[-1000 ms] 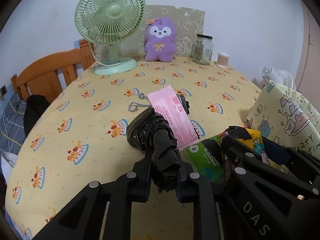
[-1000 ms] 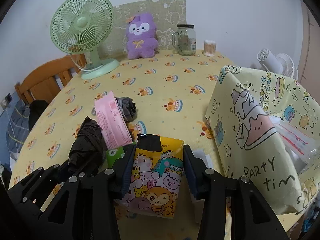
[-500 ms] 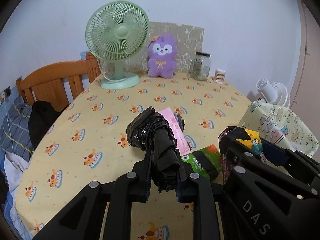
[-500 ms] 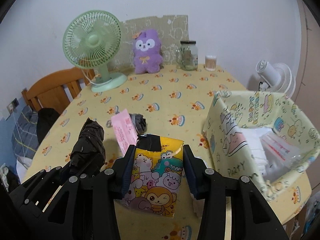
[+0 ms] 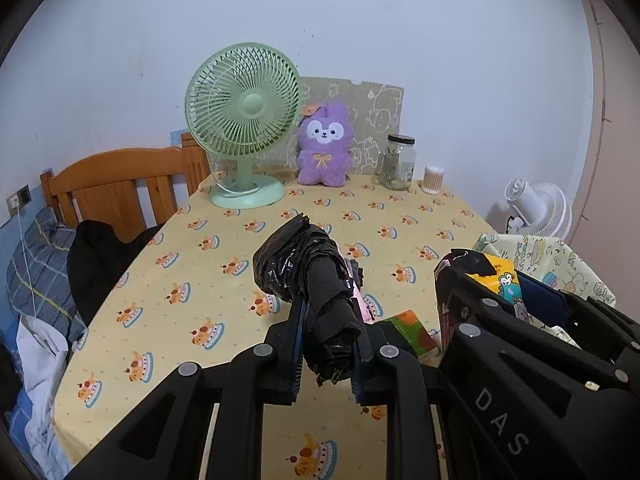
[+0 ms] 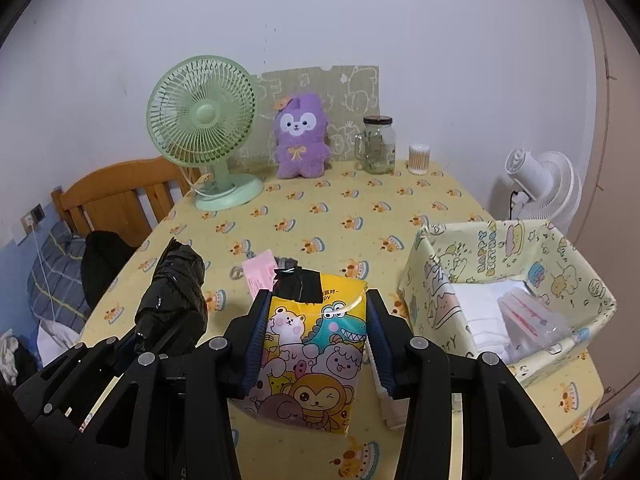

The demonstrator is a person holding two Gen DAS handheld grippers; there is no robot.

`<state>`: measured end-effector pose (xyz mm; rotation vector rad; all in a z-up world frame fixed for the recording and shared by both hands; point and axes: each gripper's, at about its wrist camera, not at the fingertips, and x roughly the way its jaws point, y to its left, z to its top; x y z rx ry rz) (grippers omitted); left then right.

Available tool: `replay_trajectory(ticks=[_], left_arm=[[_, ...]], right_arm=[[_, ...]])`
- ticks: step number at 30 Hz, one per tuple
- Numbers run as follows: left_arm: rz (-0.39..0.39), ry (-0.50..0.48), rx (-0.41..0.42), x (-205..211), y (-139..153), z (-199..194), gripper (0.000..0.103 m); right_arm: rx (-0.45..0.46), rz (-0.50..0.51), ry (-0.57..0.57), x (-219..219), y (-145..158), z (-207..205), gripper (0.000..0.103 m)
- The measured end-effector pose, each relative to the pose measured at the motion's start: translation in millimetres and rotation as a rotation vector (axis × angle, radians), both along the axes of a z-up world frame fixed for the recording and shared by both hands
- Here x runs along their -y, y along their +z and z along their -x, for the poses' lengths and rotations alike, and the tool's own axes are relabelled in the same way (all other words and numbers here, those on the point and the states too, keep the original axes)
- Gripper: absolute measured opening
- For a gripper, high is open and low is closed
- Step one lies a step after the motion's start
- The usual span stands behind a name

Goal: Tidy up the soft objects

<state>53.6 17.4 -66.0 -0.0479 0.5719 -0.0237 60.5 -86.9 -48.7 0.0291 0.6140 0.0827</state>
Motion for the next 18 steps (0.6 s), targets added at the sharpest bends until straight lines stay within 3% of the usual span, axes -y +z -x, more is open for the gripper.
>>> replay_trajectory(ticks=[18], left_arm=[[0.027, -0.036, 0.075, 8, 40, 15, 0.017]], right_arm=[[0.070, 0.019, 0.010, 2, 44, 13, 0.049]])
